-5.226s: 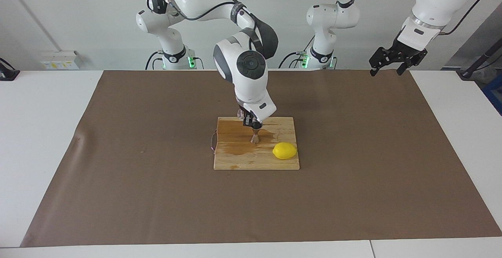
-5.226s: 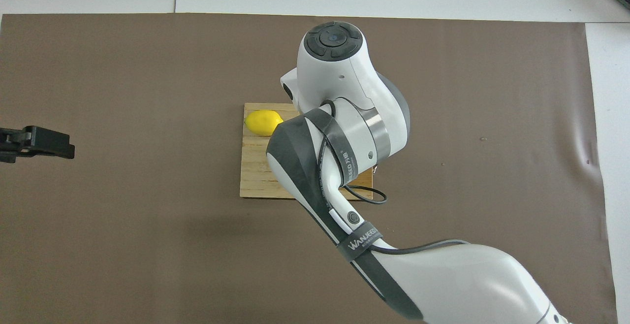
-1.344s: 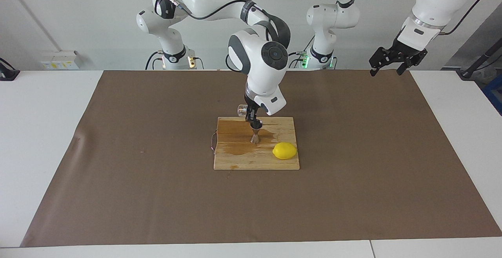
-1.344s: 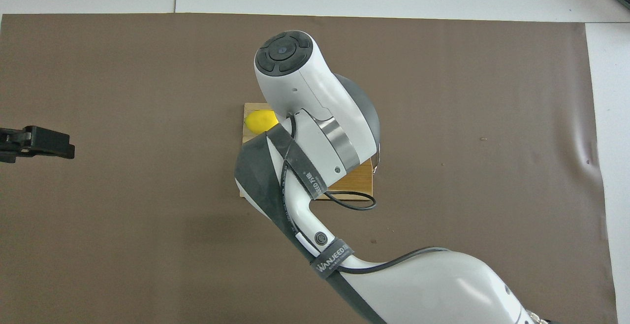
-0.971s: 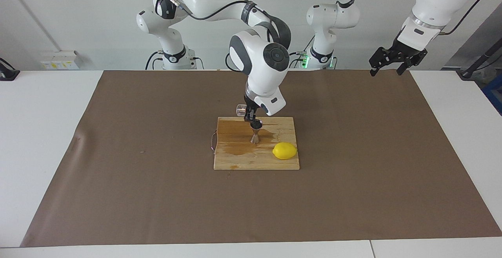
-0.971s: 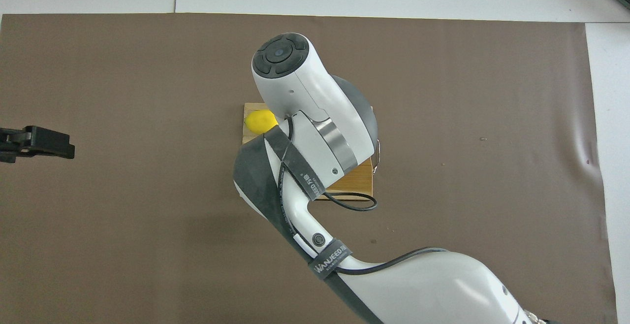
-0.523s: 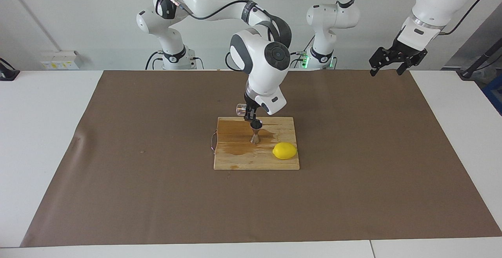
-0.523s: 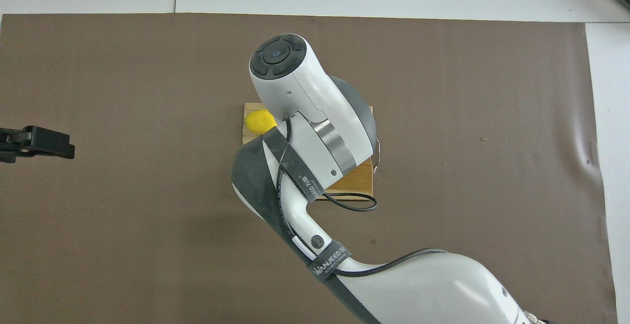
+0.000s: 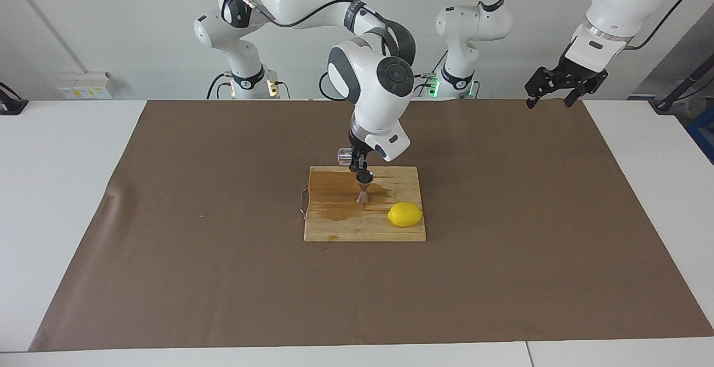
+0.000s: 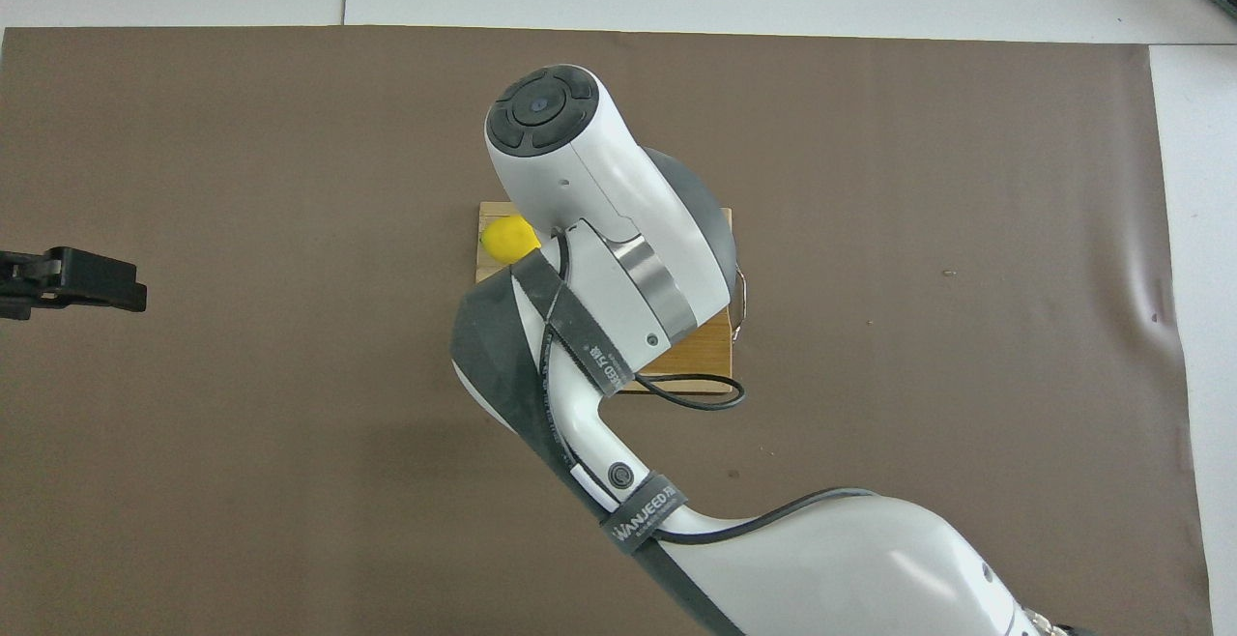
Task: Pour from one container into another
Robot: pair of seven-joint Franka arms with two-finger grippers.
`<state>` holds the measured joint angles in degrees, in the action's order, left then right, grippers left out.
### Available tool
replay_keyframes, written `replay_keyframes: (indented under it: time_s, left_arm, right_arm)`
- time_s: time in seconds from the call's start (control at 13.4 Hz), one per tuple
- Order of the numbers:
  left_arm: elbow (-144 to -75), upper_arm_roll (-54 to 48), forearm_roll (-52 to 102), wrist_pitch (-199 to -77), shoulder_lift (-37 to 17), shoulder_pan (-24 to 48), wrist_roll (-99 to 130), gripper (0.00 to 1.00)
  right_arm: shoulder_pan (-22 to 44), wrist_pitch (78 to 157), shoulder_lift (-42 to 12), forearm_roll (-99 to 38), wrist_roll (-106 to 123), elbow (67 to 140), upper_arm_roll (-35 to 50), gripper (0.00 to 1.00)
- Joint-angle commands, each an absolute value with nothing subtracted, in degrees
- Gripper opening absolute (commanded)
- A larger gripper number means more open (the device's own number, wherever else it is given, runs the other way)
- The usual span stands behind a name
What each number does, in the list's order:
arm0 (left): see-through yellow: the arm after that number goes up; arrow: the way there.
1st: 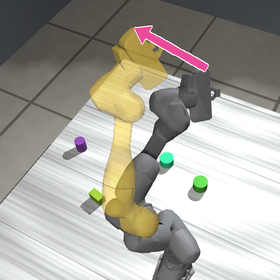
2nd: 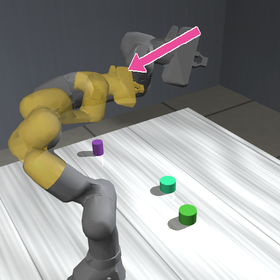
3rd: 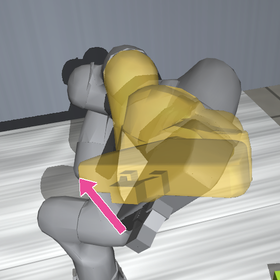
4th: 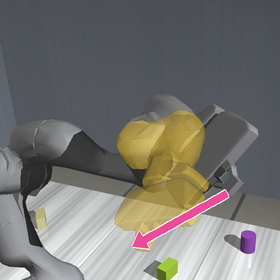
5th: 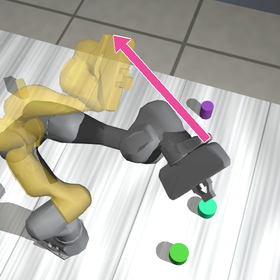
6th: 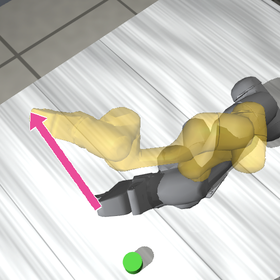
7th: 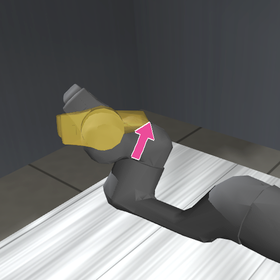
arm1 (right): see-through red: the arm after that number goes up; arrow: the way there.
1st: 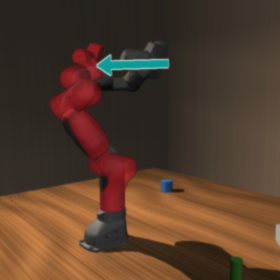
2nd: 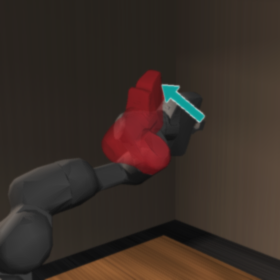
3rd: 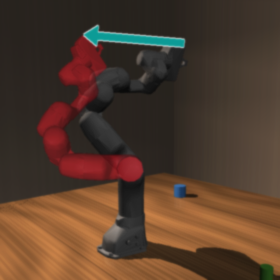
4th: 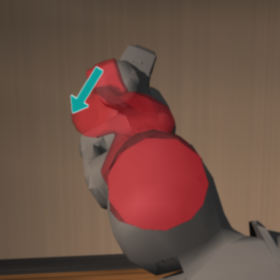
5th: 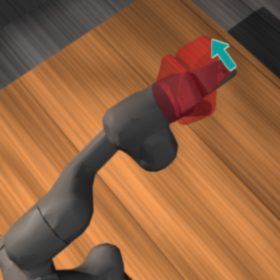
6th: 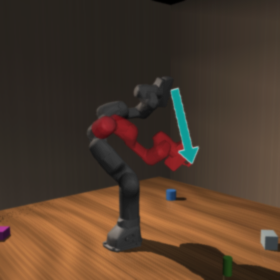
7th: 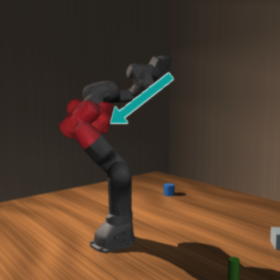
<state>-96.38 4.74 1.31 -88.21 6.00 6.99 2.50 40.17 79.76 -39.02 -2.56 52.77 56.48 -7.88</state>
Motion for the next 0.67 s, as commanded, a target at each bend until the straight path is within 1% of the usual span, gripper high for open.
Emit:
replay_keyframes:
  time_s: [0.0, 0.45, 0.6]
  left_arm:
    - [-97.7, 4.7, 0.4, -88.2, 7.5, 6.9, 2.3, 1.00]
    - [-97.8, 4.7, 0.4, -88.2, 7.4, 6.9, 2.4, 1.00]
    - [-97.7, 4.7, 0.4, -88.2, 7.5, 6.9, 2.4, 1.00]
  right_arm:
    - [40.0, 80.5, -40.7, -1.1, 54.3, 54.3, -7.5, 0.21]
    - [40.0, 80.9, -40.7, -1.1, 54.2, 54.1, -7.5, 0.22]
    - [39.8, 81.0, -40.4, -1.7, 53.9, 54.1, -7.3, 0.25]
